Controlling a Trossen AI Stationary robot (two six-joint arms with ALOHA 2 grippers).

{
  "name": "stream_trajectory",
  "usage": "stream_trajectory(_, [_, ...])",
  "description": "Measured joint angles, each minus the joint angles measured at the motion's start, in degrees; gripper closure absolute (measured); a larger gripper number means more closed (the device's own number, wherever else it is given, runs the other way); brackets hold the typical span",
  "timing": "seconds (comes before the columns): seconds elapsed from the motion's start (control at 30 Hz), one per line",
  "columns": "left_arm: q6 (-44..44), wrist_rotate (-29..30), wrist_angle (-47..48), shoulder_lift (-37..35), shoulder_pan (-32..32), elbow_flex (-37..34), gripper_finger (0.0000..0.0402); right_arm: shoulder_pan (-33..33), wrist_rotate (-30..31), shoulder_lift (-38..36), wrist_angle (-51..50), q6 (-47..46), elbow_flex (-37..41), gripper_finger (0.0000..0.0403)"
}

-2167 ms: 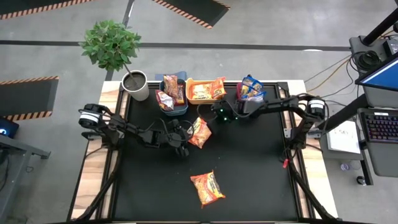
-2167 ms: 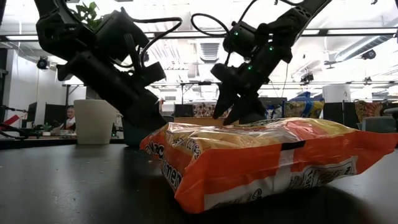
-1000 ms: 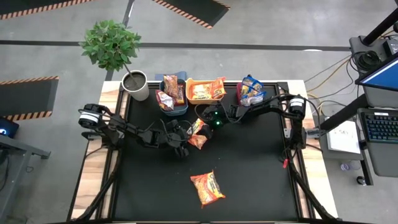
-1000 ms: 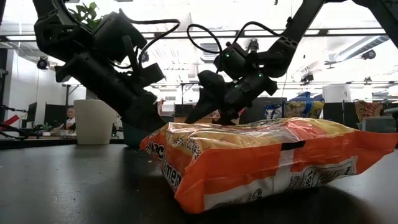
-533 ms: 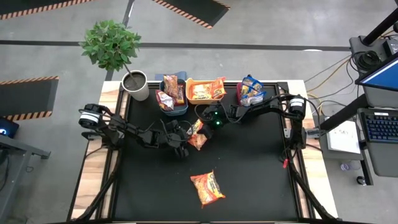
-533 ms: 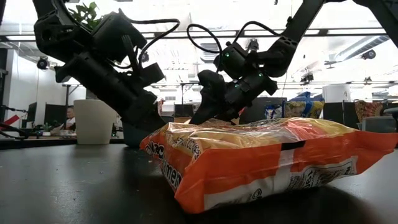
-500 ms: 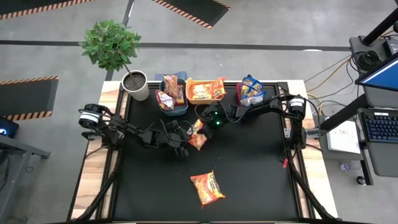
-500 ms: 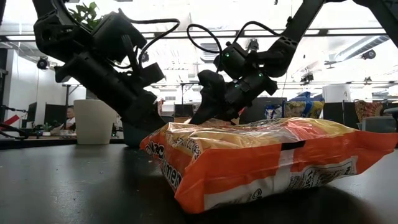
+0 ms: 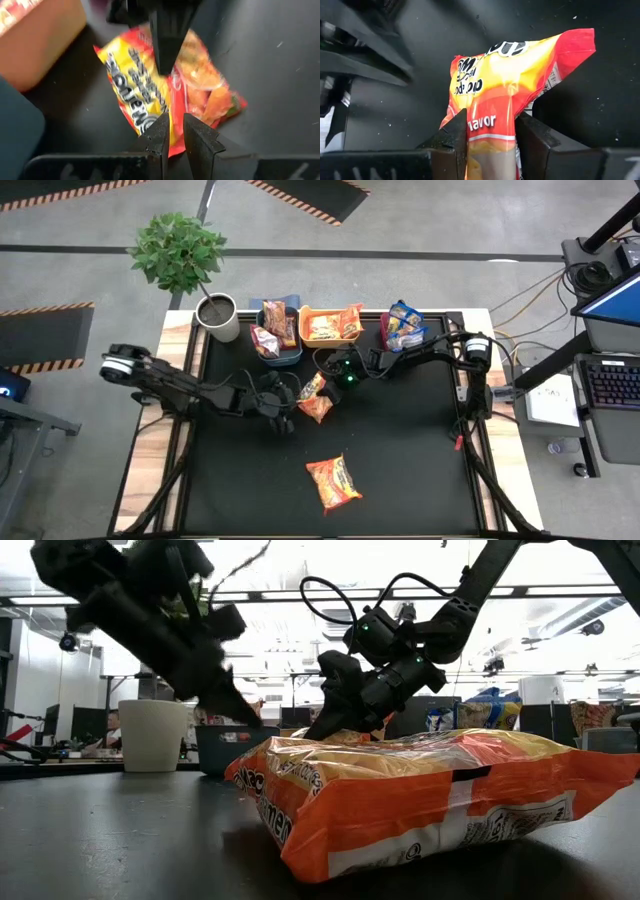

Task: Sort Maruchan noodles
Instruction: Put the orange noodle pack into the yellow bin

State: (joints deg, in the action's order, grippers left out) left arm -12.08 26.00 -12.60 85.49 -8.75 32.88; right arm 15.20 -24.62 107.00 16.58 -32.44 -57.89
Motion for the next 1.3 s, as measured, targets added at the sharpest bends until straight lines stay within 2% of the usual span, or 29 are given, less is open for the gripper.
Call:
stream_trajectory(0.33, [4.2, 0.2, 2.2, -15.6, -3.4, -3.0, 0.0364, -0.2, 0.2, -0.6, 0.1, -0.1, 0.0, 0.0296])
stream_trajectory(0.53, [5.6, 0.3, 2.2, -23.0, -4.7, -6.2, 0.0364, -0.7, 0.1, -2.2, 0.1, -0.2, 0.0, 0.0326])
stream_trajectory(0.73, [5.6, 0.6, 2.1, -28.9, -4.7, -9.6, 0.0364, -1.0, 0.1, -4.0, 0.1, -0.2, 0.0, 0.0332])
stream_trajectory(0.93, [5.6, 0.6, 2.2, -32.5, -4.7, -11.3, 0.0364, -1.0, 0.2, -5.6, 0.0, -1.0, 0.0, 0.0333])
stream_trajectory(1.13, [5.6, 0.7, 2.5, -33.0, -4.7, -12.7, 0.0364, -0.6, 0.9, -10.5, 0.2, -1.4, 0.0, 0.0333])
stream_trajectory(1.23, [5.0, 1.6, 2.5, -33.0, -4.7, -13.3, 0.0364, 0.6, 4.3, -13.6, -3.6, -0.8, -1.8, 0.0333])
stream_trajectory(1.3, [4.7, 2.1, 2.5, -33.0, -4.7, -13.5, 0.0364, 1.7, 9.2, -15.3, -9.0, 0.7, -4.5, 0.0333])
